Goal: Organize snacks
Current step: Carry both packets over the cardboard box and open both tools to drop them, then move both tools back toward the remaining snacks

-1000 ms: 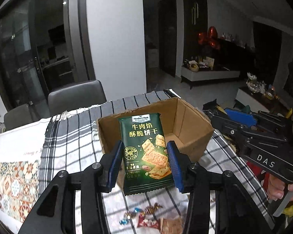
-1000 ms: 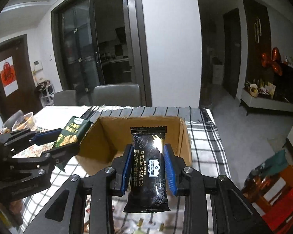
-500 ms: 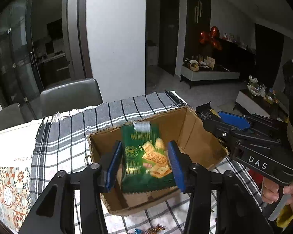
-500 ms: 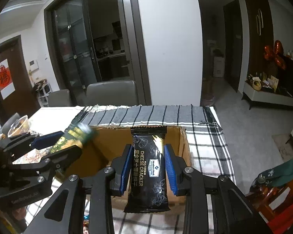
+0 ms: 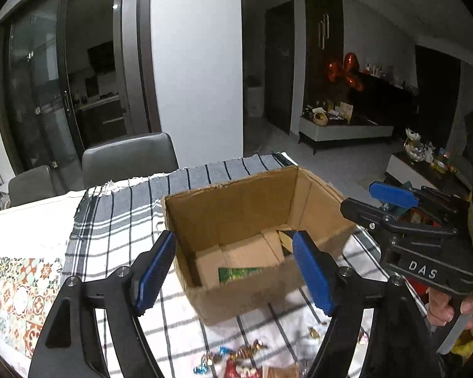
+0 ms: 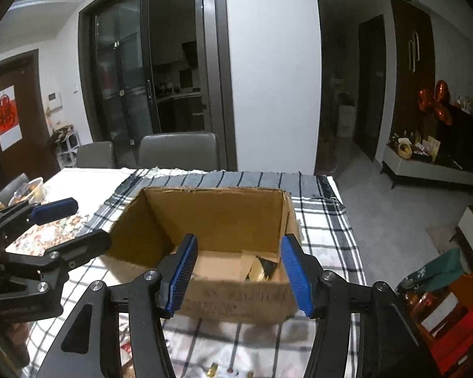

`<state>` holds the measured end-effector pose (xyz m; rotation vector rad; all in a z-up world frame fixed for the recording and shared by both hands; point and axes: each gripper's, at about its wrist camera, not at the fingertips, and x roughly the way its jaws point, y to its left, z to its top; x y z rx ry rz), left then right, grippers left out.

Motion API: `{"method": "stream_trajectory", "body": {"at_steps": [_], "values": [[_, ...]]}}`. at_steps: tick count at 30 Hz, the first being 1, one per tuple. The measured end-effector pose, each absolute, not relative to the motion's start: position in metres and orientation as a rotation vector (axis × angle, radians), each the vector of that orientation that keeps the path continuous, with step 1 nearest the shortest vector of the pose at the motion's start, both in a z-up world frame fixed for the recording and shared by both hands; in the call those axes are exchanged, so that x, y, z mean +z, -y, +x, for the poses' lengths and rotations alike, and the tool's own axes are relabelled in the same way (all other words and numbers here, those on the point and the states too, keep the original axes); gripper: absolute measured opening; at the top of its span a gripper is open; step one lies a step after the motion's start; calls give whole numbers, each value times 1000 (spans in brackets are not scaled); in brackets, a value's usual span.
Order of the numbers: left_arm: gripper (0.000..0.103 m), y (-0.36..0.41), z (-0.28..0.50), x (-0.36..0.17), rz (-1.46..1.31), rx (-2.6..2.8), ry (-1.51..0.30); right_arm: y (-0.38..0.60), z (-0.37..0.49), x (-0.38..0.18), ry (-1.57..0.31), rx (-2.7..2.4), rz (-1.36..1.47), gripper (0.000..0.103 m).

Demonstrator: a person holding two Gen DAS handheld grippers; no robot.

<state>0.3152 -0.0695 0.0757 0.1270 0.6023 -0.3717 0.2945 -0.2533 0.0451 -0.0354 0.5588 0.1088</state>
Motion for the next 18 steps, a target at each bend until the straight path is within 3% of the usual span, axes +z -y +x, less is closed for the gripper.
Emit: {"method": "stream_trajectory", "body": {"at_steps": [18], "values": [[76, 44, 217, 50, 184, -357, -545, 239, 194, 26, -478, 9, -88, 56]]}}
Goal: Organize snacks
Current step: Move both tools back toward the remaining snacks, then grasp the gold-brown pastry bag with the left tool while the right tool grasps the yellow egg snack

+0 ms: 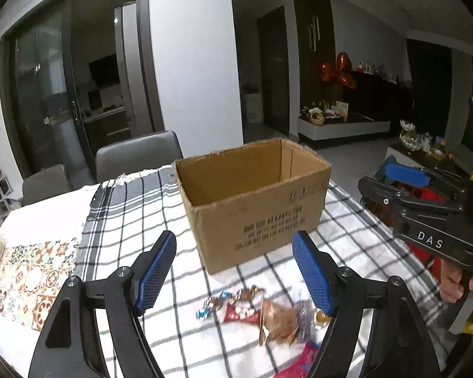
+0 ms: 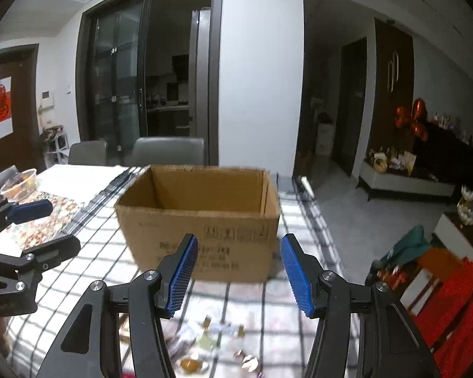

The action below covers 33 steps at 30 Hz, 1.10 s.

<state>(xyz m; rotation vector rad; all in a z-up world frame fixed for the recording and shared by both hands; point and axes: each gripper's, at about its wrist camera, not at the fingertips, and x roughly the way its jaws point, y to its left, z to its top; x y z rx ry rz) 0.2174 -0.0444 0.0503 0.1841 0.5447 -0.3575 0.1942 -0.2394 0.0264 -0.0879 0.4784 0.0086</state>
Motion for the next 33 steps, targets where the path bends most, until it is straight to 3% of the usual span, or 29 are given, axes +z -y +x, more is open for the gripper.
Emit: {"method": "stream_trajectory", "body": {"at_steps": [22, 33], "values": [[74, 53, 198, -40, 251, -458, -725, 233, 166, -81, -781, 122, -53, 55], [68, 60, 216, -65, 190, -524, -814, 225, 182, -111, -871, 200, -50, 39]]}}
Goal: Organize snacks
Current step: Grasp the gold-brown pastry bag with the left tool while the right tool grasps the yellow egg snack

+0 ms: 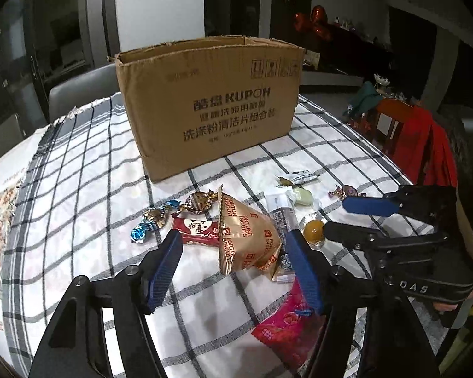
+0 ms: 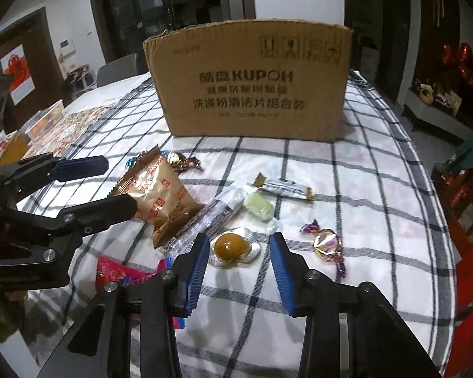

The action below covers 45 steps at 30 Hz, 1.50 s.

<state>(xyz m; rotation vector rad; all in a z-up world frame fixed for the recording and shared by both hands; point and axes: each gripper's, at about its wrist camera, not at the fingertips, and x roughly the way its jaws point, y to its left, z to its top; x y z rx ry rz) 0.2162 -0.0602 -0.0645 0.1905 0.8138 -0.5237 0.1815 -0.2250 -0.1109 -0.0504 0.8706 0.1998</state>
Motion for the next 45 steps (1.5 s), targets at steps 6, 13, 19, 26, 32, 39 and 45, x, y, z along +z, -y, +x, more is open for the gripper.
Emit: {"method": "stream_trajectory", "body": {"at_steps": [6, 13, 19, 26, 32, 39, 45], "values": [[65, 62, 225, -73, 148, -544, -855, 221, 190, -117, -891, 231, -55, 37], [62, 64, 235, -83, 124, -539, -890, 219, 198, -124, -912, 246, -66, 30], [62, 67, 241, -91, 110, -549, -919, 218, 202, -129, -919, 246, -68, 30], [40, 71, 242, -95, 69, -594, -943, 215, 200, -130, -912, 241, -82, 29], [34, 73, 238, -93, 77, -588, -921, 224, 196, -126, -898, 229, -36, 28], [30, 72, 230, -79, 87, -582, -874, 226, 190, -106, -843, 225, -29, 28], [28, 68, 225, -63, 61, -580, -833, 225, 186, -88, -794, 226, -34, 28]]}}
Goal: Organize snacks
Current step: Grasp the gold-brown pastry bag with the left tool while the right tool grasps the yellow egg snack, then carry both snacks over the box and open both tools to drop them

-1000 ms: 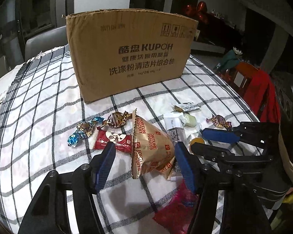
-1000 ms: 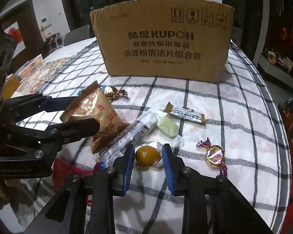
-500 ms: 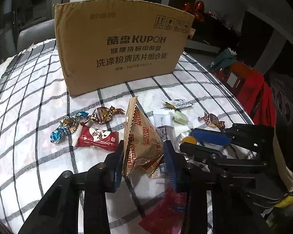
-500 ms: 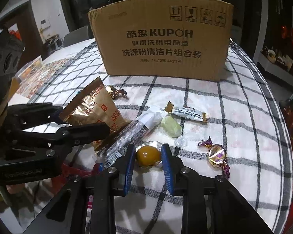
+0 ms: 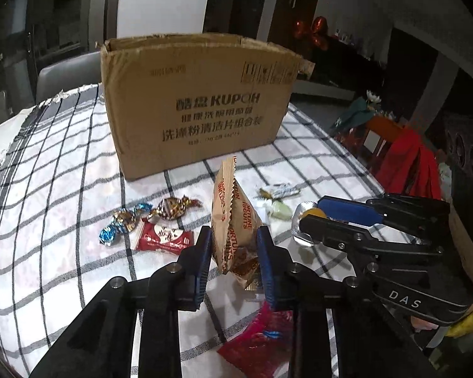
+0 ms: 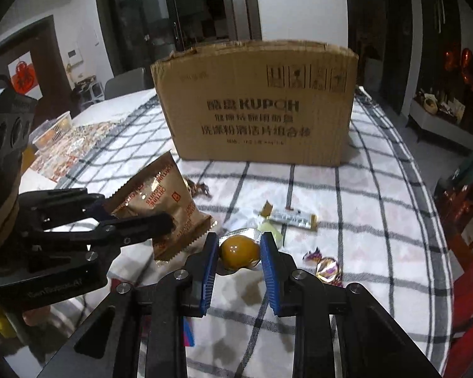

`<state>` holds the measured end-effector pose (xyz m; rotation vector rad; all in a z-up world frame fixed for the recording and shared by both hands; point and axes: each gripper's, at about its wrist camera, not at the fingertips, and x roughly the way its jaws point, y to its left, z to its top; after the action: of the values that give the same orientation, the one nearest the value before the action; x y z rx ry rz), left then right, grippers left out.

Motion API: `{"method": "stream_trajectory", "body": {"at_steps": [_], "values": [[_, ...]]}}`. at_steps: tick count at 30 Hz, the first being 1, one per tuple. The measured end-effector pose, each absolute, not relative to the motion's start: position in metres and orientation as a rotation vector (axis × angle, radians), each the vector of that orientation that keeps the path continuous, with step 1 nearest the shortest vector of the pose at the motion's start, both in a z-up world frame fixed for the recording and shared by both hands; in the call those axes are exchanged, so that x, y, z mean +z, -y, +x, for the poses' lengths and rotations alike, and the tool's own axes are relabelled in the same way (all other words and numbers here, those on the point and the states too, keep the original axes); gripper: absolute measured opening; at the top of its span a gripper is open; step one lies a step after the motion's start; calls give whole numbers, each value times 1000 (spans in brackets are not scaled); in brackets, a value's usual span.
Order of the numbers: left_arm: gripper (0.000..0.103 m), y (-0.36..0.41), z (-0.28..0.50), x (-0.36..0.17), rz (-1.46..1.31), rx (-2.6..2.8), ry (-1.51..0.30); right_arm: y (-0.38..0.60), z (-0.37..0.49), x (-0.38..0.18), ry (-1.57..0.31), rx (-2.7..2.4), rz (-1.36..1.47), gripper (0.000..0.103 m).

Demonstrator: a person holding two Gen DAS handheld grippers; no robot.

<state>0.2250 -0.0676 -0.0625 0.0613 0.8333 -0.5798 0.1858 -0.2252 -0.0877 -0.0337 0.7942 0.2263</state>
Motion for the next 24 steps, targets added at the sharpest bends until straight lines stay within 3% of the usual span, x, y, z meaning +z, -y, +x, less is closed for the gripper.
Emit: {"method": "stream_trajectory", "body": {"at_steps": [24], "values": [[26, 52, 240, 22, 10, -527, -633, 224, 212, -2, -563, 213, -26, 28]]}}
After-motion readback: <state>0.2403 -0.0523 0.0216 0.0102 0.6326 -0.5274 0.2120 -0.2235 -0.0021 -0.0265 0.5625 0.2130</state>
